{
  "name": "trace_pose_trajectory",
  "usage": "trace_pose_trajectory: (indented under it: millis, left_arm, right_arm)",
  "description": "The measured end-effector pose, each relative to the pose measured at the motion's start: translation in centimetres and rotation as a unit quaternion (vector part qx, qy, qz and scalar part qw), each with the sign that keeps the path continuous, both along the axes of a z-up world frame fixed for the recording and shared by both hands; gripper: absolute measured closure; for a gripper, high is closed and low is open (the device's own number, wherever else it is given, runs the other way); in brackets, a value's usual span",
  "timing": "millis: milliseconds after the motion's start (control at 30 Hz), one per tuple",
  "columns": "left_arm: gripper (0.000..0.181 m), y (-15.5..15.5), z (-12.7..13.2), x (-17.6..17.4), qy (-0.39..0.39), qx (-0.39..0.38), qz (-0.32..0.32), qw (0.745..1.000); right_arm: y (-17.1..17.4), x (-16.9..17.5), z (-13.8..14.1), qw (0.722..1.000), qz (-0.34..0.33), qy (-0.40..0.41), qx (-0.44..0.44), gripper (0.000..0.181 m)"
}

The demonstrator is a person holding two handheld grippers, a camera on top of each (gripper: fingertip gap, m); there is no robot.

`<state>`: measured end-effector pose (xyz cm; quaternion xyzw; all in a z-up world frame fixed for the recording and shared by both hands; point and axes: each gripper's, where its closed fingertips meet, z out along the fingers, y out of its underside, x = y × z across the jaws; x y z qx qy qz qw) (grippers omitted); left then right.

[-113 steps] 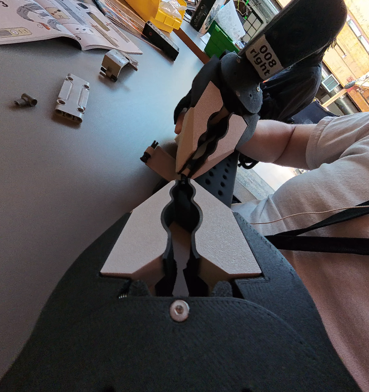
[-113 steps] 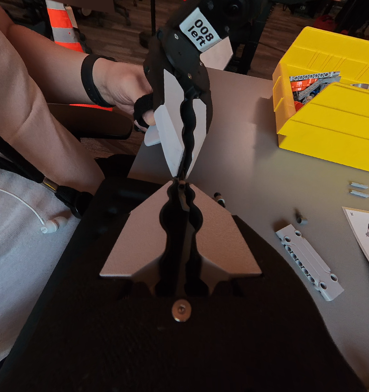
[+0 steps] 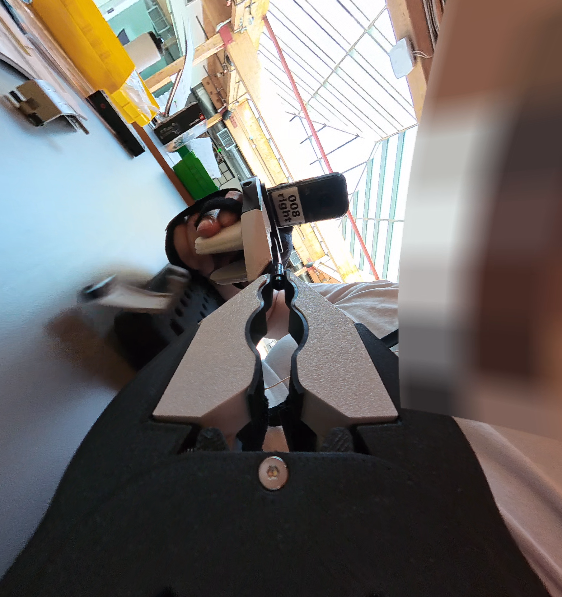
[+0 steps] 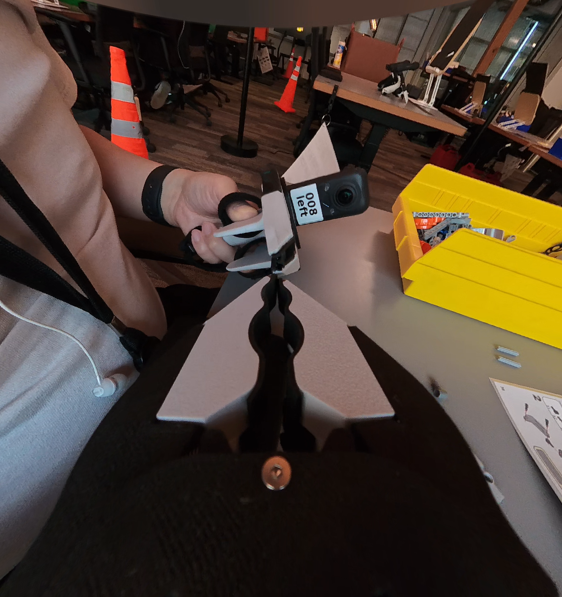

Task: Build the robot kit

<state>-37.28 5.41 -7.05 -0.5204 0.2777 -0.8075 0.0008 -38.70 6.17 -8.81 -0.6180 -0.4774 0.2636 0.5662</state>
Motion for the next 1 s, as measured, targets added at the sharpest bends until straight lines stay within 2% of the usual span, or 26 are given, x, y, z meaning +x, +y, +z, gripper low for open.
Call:
trace_pose_trajectory:
  millis: [267, 333, 533, 667, 800, 867, 1000]
  left_arm:
    - [0.177, 1.2, -0.8, -0.2, 0.03, 0.029, 0.034, 0.999]
    - [0.177, 1.8, -1.1, -0.5, 0.043, 0.04, 0.043, 0.997]
    - [0.177, 2.2, -1.8, -0.7, 0.072, 0.084, 0.059, 0.992]
    - [0.177, 2.0, -1.9, -0.3, 0.079, 0.091, 0.06, 0.991]
    - [0.177, 1.5, -1.9, 0.0, 0.074, 0.089, 0.048, 0.992]
    - [0.177, 1.2, -2.0, 0.0, 0.075, 0.092, 0.044, 0.992]
    - [0.176, 1.3, -2.1, 0.2, 0.079, 0.091, 0.046, 0.992]
  right_arm:
    - [0.9, 0.7, -0.9, 0.999, -0.011, -0.002, -0.034, 0.18]
    - [1.3, 1.1, -1.0, 0.999, -0.019, -0.003, -0.039, 0.17]
    - [1.4, 0.9, -0.5, 0.997, -0.008, 0.034, -0.072, 0.158]
    - [1.0, 0.1, -0.1, 0.999, 0.0, 0.017, -0.029, 0.16]
    - [1.1, 0.0, -0.7, 0.999, -0.017, -0.027, 0.01, 0.173]
    - [1.1, 0.2, -0.6, 1.0, -0.019, -0.024, 0.009, 0.179]
    - [1.3, 0.5, -0.9, 0.999, -0.024, -0.021, -0.019, 0.179]
